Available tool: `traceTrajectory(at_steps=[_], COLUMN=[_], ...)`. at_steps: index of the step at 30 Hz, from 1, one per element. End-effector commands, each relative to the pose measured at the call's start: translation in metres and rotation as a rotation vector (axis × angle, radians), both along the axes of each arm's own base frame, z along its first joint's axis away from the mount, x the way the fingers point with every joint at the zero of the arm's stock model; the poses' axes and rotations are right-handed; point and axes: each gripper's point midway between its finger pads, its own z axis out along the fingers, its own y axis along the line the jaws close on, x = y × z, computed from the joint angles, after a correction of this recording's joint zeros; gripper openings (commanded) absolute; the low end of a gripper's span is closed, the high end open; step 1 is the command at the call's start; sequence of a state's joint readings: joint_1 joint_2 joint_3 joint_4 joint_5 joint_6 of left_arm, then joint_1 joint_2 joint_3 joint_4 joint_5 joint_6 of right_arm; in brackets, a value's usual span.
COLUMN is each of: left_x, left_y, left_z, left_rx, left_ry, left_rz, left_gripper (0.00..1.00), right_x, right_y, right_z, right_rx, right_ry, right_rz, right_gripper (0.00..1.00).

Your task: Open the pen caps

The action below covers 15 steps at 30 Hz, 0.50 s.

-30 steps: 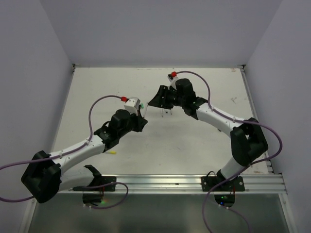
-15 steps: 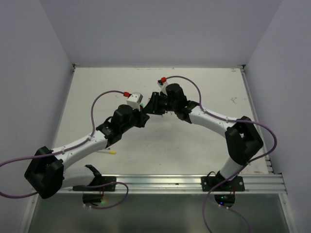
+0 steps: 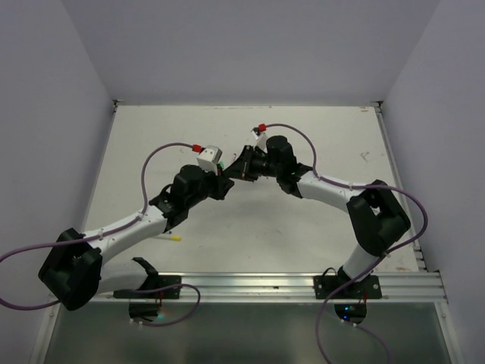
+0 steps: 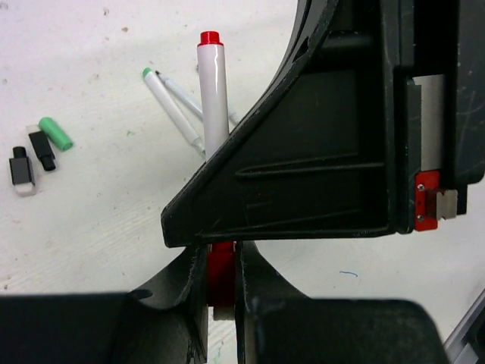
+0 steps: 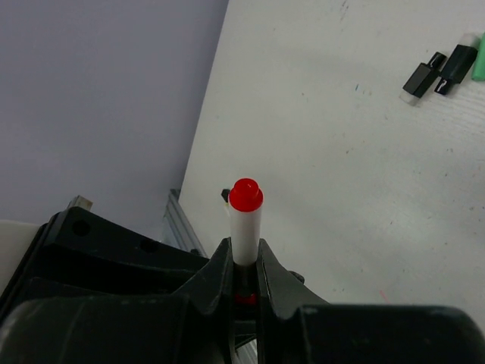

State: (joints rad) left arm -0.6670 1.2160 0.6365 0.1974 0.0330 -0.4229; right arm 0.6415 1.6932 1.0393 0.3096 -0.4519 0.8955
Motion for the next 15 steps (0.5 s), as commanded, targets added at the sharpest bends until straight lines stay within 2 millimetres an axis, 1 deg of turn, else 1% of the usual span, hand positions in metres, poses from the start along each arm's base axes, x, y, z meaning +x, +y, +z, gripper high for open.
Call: traceTrajectory(at_steps=[1,3,4,5,9,10,12,13,14,15], left_x=[-0.037,-0.036,-0.036,-0.037,-0.041,-0.041,-0.042,-0.044,-0.047,-0.049], left_y=[-0.030,-0.028,-0.028,-0.027,-0.025,-0.023,-0.021,-0.021,-0.023,-0.023], left_z=[0.034,0.031,0.030,0.028,0.030,0.030,0.031,0.032,0.034,0.033], left_rx=[-0.117,-0.107,-0.103,-0.103,-0.107,-0.102,-0.093,-0.094,-0.090,-0.084], left_ry=[-0.067,-0.063,-0.059,-0.057,-0.068,-0.068,-0.080,-0.082,-0.091,-0.090], left_rz=[-0.241,-0.228,-0.228,-0.226,-0.236,-0.225,-0.232,-0.240,-0.269,-0.280], left_gripper=[0.00,0.00,0.00,0.00,0.00,0.00,0.00,0.00,0.00,0.00], right_x=[0.092,0.101,0.106,0.112,0.124,0.128,0.128,0.133,0.139,0.133], right_y=[-0.049,-0.053,-0.054,-0.056,-0.068,-0.070,-0.069,-0.073,-0.066,-0.061], right_z=[0.053,0.057,0.055,0.062,0.065,0.063,0.059,0.056,0.053,0.056], right_rx=[0.126,0.114,0.114,0.160,0.182,0.182,0.164,0.158,0.185,0.227], right_ry=[-0.184,-0.203,-0.200,-0.210,-0.243,-0.232,-0.234,-0.235,-0.233,-0.234], right_rz=[-0.328,-0.372,-0.392,-0.414,-0.470,-0.477,-0.444,-0.429,-0.372,-0.298], right_gripper=[0.00,0.00,0.00,0.00,0.00,0.00,0.00,0.00,0.00,0.00])
